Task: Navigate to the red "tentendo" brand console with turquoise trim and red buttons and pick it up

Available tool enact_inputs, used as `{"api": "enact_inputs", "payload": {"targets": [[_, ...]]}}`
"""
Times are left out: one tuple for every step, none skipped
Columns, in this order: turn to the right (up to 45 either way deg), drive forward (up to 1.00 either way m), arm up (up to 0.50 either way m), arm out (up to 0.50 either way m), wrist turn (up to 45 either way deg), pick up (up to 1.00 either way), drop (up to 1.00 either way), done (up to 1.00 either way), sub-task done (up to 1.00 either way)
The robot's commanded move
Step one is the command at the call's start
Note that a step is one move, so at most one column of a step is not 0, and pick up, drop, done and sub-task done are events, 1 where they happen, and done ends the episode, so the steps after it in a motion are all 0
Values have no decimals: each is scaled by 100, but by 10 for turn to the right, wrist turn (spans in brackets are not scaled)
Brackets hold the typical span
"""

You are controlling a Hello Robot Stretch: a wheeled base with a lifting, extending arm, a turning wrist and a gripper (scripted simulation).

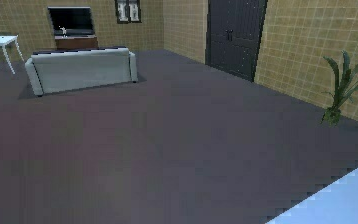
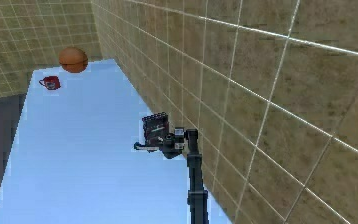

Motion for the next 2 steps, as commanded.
{"api": "enact_inputs", "payload": {"targets": [[0,0,0,0,0,100,0,0,0],[0,0,10,0,0,0,0,0,0]]}}
